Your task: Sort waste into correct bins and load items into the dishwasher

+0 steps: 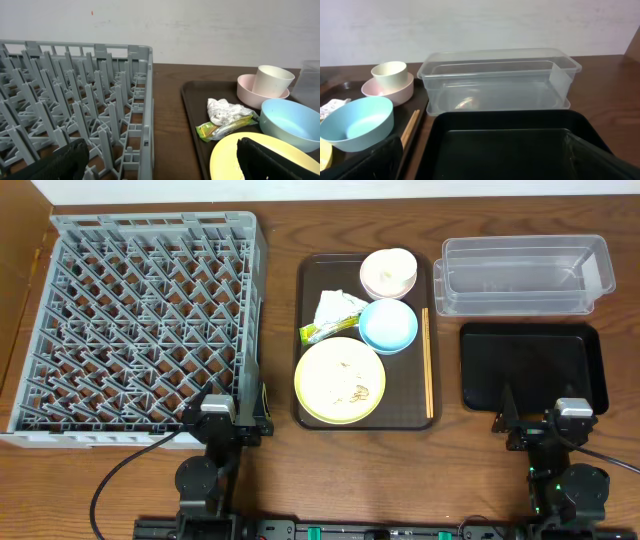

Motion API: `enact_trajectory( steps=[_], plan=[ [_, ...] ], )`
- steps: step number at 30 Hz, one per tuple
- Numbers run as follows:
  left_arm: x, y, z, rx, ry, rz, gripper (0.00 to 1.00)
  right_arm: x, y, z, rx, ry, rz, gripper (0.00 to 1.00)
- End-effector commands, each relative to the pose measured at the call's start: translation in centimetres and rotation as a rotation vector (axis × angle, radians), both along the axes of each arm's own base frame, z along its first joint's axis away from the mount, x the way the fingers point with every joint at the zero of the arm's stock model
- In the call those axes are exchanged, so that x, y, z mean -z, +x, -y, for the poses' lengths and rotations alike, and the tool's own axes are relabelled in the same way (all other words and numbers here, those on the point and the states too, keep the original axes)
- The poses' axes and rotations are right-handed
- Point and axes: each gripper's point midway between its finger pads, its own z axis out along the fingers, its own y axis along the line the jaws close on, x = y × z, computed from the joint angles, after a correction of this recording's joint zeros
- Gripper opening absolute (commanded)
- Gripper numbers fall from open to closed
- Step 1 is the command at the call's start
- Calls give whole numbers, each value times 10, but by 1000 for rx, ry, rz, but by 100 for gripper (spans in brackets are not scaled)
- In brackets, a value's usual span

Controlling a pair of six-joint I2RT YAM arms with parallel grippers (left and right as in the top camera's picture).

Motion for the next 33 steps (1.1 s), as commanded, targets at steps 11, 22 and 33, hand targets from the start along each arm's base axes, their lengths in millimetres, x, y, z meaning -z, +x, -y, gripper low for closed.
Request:
enact_trajectory(
  steps=[11, 22, 33],
  plan=[
    [-26, -25, 82, 496, -321, 32, 95, 1, 0, 3, 13, -10, 2, 99],
    [-92, -50, 98, 661, -320, 284, 95, 1, 0, 3, 14, -10, 2, 99],
    [-111, -19, 96, 598, -217, 46, 95, 1, 0, 3, 14, -10, 2, 99]
  ],
)
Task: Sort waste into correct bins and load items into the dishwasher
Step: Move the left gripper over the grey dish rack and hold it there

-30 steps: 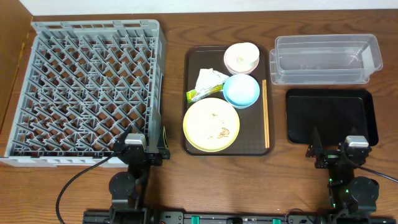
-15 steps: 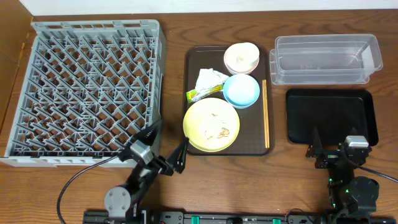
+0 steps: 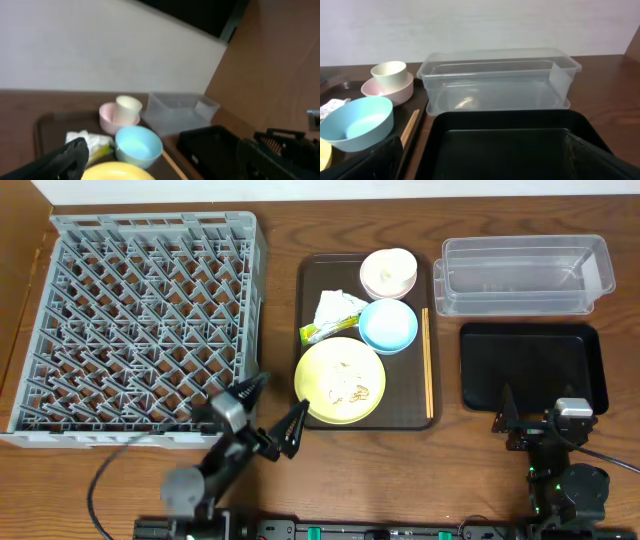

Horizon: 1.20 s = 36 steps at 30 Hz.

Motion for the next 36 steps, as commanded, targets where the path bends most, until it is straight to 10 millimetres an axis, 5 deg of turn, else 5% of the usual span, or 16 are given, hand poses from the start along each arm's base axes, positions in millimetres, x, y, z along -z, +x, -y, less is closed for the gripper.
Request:
enact_trajectory(
  steps=[1, 6, 10, 14, 18, 22, 26, 31, 36],
  plan=[
    [-29, 14, 4, 29, 150, -24, 95, 1, 0, 3, 13, -10, 2, 99],
    [-29, 39, 20, 190, 255, -237, 95, 1, 0, 3, 13, -10, 2, 99],
    [2, 53, 29, 266, 375, -502, 95, 1, 0, 3, 13, -10, 2, 99],
    [52, 65, 9, 98, 644, -829, 95, 1, 0, 3, 13, -10, 2, 99],
    [68, 79, -1, -99, 801, -918, 95, 1, 0, 3, 13, -10, 2, 99],
    [49, 92, -7, -168, 801, -842, 95, 1, 0, 3, 13, -10, 2, 99],
    [20, 98, -40, -320, 771, -789, 95, 1, 0, 3, 13, -10, 2, 99],
    [-14, 81, -121, -631, 731, -777, 98, 1, 0, 3, 13, -10, 2, 99],
    [-34, 60, -173, -885, 487, -818, 98, 1, 0, 3, 13, -10, 2, 99]
  ],
)
